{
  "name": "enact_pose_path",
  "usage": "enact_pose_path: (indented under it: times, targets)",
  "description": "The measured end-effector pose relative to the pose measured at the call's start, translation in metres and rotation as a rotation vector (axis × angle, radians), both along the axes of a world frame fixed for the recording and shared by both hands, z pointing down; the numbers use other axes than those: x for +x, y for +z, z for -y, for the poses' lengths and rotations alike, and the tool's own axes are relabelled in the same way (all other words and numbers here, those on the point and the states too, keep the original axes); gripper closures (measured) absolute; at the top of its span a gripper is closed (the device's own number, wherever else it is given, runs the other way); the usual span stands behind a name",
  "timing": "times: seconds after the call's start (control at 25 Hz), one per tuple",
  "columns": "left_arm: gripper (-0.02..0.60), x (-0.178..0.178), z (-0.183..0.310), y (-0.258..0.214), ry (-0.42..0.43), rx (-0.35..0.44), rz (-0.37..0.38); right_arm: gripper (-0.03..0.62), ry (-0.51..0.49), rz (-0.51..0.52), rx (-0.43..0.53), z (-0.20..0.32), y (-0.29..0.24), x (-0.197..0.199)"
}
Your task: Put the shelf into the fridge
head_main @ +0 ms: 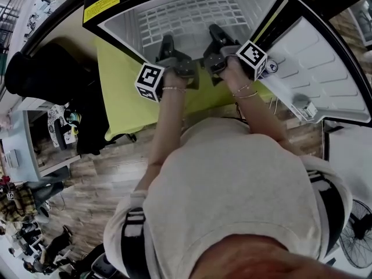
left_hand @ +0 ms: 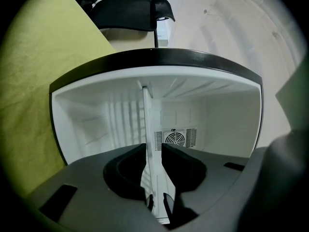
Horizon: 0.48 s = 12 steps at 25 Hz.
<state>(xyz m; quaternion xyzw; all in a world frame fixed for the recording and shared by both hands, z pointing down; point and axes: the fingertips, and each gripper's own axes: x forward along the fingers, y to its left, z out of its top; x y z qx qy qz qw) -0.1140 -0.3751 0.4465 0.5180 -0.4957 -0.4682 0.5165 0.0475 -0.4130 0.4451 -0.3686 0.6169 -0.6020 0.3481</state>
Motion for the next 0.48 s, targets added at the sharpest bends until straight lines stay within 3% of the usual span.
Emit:
enact_pose_path:
  times: [0.24,0.48]
  targets:
    - [0.481,0.005,-0.016,-0.006,0.042,-0.001,0.047,0.528,0.023,0.012,-0.017,-0.017,-0.002,0.005]
    - [0.489,0.009,-0.030,-0.020,0.072,0.052,0.059,0.551,0.014,0.009,0.024,-0.036,-0.014,0.007]
